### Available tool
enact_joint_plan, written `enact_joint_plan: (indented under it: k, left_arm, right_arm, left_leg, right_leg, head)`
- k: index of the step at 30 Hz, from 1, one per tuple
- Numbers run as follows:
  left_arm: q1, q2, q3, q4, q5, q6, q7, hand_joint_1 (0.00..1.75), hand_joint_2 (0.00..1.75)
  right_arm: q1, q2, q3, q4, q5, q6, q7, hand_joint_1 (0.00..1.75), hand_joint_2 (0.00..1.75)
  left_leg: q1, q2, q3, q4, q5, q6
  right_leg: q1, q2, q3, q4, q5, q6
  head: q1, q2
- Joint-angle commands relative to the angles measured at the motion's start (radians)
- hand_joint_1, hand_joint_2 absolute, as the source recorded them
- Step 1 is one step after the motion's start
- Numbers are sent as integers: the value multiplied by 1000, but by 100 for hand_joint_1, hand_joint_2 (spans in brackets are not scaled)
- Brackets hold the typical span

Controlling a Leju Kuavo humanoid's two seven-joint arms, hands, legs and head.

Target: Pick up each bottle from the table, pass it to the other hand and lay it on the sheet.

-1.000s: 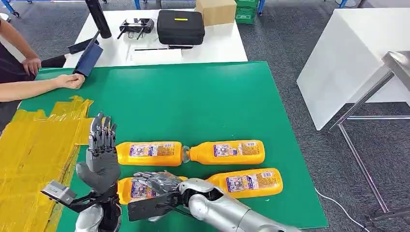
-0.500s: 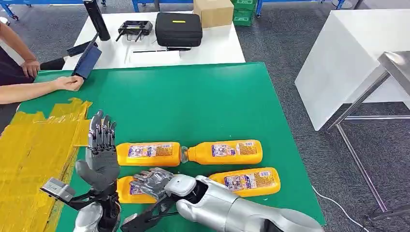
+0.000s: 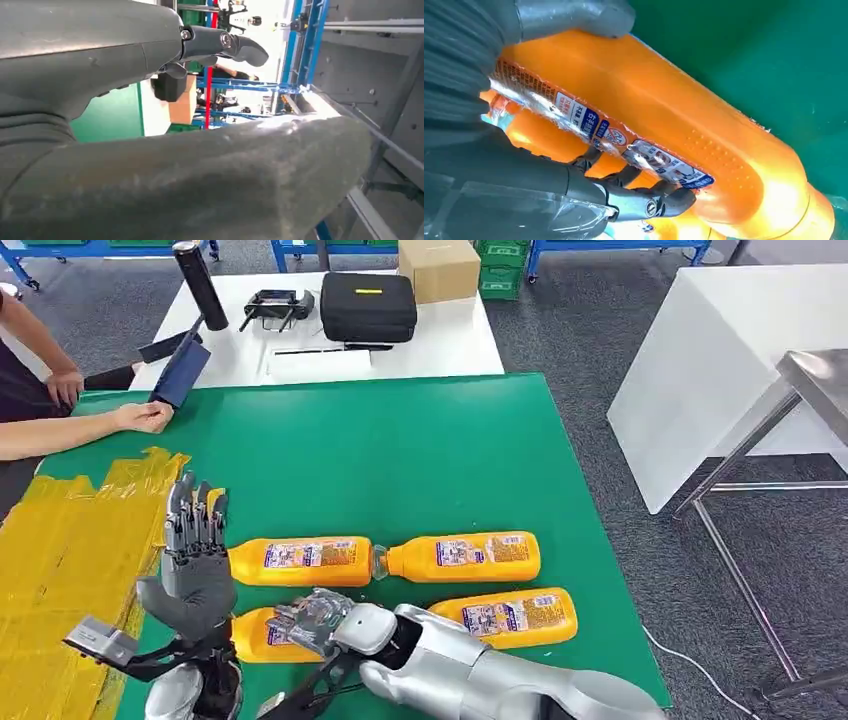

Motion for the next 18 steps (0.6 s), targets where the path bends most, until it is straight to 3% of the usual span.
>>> enact_joint_plan:
  k: [1,8,9,10,18]
  left_arm:
    - [-39,3,16,25,22,0,18,0,0]
    - [-52,12,3,42,43,5,18,0,0]
    - [-55,13,1,45,47,8,19,0,0]
    - [-59,15,-2,47,49,9,19,0,0]
    - [-72,22,-13,54,60,17,25,0,0]
  right_arm:
    - [89,-31,51,130,-14,95,14,175,175]
    - [111,-14,26,193,-15,78,19,175,175]
    - [120,-11,19,209,-9,58,19,23,175]
    - [129,-3,15,236,1,52,30,0,175]
    - [165,13,-24,309,27,18,46,0,175]
  left_leg:
    - [1,-4,2,-2,1,-2]
    - [2,-5,3,-3,2,-3]
    - [2,-5,4,-3,2,-2]
    - [2,-6,4,-3,2,-2]
    - [2,-7,9,-4,1,-3]
  right_leg:
    - [1,-5,4,-3,0,-1]
    - [2,-6,5,-5,0,-3]
    - [2,-6,6,-4,-1,-2]
    - [2,-7,6,-5,-1,-3]
    - [2,-7,11,-5,-3,-4]
  head:
    - [0,0]
    - [0,0]
    - [0,0]
    - [0,0]
    - [0,0]
